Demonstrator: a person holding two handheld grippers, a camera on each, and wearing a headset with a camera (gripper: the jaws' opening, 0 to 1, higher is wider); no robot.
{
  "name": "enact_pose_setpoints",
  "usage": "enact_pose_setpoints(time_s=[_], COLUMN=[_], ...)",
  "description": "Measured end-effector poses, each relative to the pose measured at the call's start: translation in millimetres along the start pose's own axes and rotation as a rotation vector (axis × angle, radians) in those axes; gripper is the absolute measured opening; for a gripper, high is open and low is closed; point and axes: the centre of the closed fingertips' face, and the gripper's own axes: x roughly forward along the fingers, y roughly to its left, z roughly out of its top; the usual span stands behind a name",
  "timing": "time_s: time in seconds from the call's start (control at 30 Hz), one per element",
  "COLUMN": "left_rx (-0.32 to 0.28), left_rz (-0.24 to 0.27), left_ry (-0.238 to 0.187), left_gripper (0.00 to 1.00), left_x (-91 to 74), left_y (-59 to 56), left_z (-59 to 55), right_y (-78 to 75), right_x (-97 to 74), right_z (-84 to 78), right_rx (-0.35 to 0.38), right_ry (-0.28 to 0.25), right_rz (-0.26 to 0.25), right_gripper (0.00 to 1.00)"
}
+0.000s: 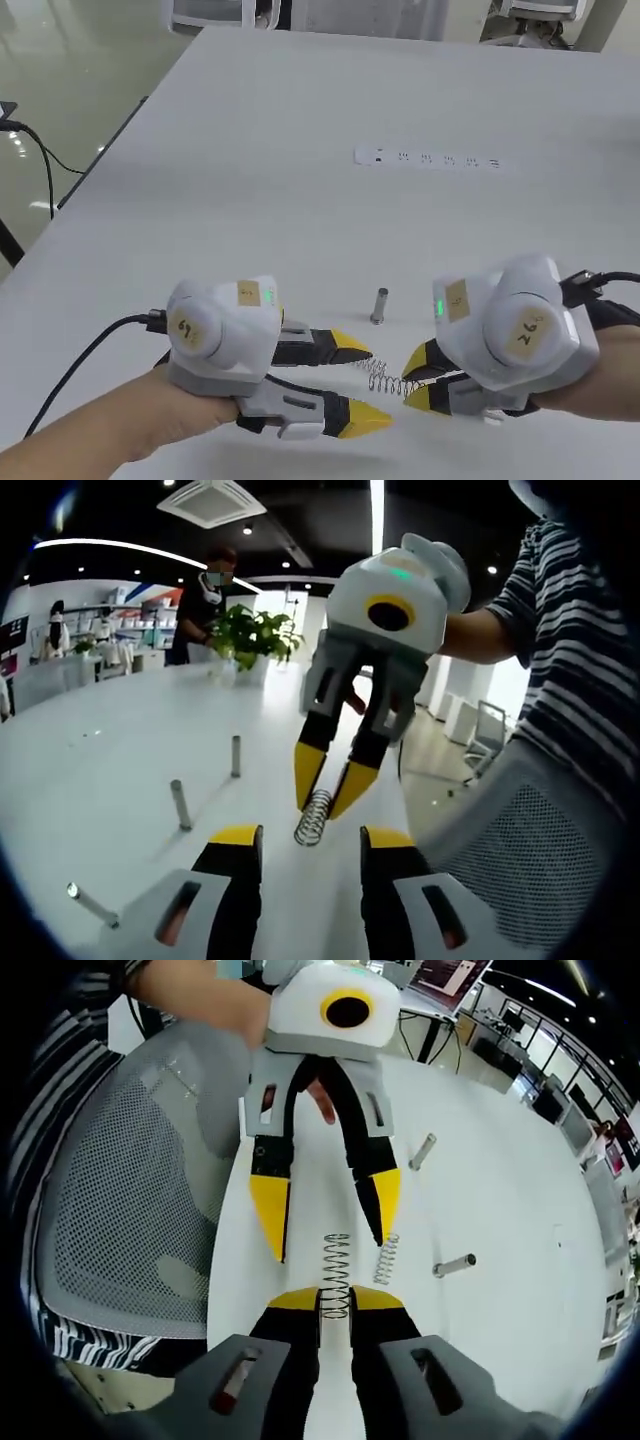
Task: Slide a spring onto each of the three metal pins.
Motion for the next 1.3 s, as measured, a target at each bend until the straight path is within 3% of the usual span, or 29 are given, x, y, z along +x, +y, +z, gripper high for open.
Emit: enact_pose_setpoints(time_s=[0.43,1.3], left_rx=[0.004,0.002], left_rz=[-0.009,-0.018], left_ry=[-0.016,-0.028], left_gripper=[0.1,0.03], left_x=[5.3,6.7], left_y=[-2.6,-6.0], left_z=[3.4,6.0], right_y=[1.1,2.7], right_x=[-2.6,-4.7], right_z=[1.5,0.4], right_rx=[-0.017,-0.018], right_ry=[-0.003,-0.014], right_rz=[0.007,0.018], right_gripper=[0.08,0.08])
